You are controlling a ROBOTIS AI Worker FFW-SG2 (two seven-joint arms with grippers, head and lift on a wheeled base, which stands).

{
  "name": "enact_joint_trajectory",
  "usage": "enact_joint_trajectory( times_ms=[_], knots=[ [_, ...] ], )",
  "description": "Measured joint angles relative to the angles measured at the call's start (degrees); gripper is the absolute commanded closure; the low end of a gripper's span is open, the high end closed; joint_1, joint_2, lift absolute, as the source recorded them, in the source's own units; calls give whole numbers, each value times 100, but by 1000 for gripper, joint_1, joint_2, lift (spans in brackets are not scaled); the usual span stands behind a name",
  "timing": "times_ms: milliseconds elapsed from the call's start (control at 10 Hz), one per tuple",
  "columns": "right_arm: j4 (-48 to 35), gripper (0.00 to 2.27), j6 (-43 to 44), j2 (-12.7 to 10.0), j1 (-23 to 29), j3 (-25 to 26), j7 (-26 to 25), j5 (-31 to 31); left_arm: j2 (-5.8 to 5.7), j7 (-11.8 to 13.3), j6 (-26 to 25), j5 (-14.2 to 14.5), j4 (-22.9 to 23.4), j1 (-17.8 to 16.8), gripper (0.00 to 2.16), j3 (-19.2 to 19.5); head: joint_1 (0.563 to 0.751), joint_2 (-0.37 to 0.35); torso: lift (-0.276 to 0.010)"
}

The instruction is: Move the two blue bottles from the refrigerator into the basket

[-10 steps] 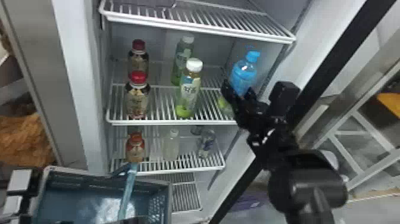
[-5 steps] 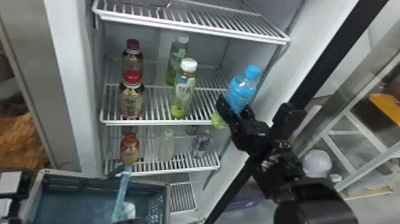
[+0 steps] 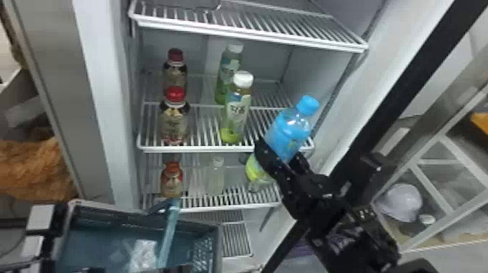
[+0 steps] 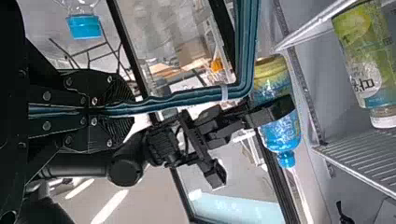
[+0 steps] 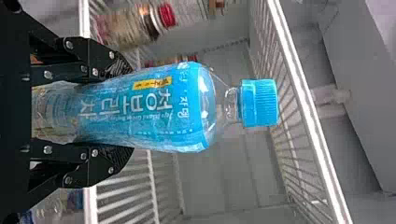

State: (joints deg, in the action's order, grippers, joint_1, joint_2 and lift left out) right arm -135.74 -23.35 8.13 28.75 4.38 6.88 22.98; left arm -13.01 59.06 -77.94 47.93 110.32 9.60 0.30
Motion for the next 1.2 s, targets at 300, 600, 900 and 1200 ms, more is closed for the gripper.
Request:
enact_joint_trajectory(
  times_ms=[300,600,900,1200],
  knots=[
    [-191,777,-13,-12,349,-221,156,256,0,0,37,88,13,-68,1199,-90,695,-254,0],
    [-19,777,-134,-36,471,-476,470,415,-1,0,59,168,39,-79,1199,-124,695,-213,0],
    [15,772,-312,-28,537,-758,589,453,0,0,105,276,68,-74,1199,-151,695,-165,0],
    [294,389,-578,19,378,-984,799,501,0,0,205,417,111,-96,1199,-182,695,-122,0]
  ],
)
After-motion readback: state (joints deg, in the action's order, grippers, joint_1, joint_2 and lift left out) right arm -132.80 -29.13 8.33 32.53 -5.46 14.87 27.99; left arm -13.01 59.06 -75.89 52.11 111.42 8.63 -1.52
